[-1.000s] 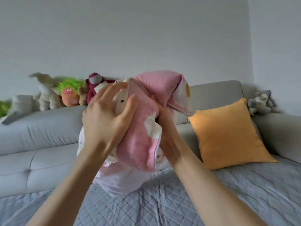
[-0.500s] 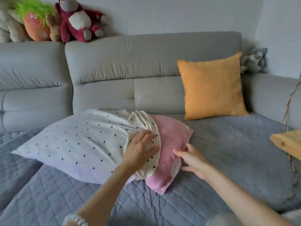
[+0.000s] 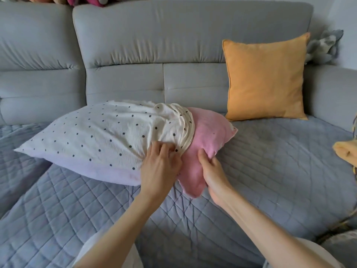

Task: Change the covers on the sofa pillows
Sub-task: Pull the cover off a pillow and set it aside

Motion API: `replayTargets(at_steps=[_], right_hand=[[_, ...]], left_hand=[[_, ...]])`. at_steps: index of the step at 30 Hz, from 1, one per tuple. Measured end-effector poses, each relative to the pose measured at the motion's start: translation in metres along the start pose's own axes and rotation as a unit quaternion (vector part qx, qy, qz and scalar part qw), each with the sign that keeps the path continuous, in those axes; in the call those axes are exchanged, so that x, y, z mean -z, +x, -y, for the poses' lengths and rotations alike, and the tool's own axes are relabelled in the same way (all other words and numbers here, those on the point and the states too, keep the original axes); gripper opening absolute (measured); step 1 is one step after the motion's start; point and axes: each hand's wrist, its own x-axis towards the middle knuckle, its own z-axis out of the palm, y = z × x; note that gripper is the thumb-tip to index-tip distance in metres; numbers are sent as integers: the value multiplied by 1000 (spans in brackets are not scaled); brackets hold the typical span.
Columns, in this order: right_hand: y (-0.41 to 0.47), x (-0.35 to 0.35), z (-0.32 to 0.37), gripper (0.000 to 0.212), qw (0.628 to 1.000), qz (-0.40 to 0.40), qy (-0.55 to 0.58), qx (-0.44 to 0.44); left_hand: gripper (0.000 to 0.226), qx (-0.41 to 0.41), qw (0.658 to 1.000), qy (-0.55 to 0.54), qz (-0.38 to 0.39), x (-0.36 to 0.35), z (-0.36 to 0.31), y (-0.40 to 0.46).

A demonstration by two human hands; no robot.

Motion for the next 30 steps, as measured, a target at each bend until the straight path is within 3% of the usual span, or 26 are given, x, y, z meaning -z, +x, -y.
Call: replayTargets(at_steps=[4, 6, 8, 9, 12, 18, 21, 24, 30], right_hand=[[-1, 2, 19, 50, 1000, -2, 9, 18], [-4, 5, 21, 57, 1000, 14, -3, 10], [-6, 5, 20, 60, 999, 26, -17, 8], [-5, 5, 16, 59, 999, 26, -19, 7], [-8, 7, 14, 49, 1000, 20, -12, 14], [-14, 4, 37, 27, 996, 21, -40, 76], [-14, 8, 43, 25, 996, 16, -16, 87], [-14, 12, 42, 36, 996, 12, -12, 90], [-16, 12, 60, 26, 995, -32, 10, 89]], left_hand=[[29, 62, 996, -60, 24, 10, -4, 20], [47, 71, 989, -102, 74, 18, -3, 22], [58, 69, 987, -68, 125, 21, -1, 22], [53, 66, 987, -60, 135, 21, -1, 23], [31, 35, 991, -69, 107, 25, -1, 26], [18, -22, 999, 40, -9, 29, 5, 30], [29, 5, 996, 90, 1, 41, 33, 41], [45, 104, 985, 136, 33, 56, 61, 41], [44, 187, 972, 143, 25, 49, 67, 44]])
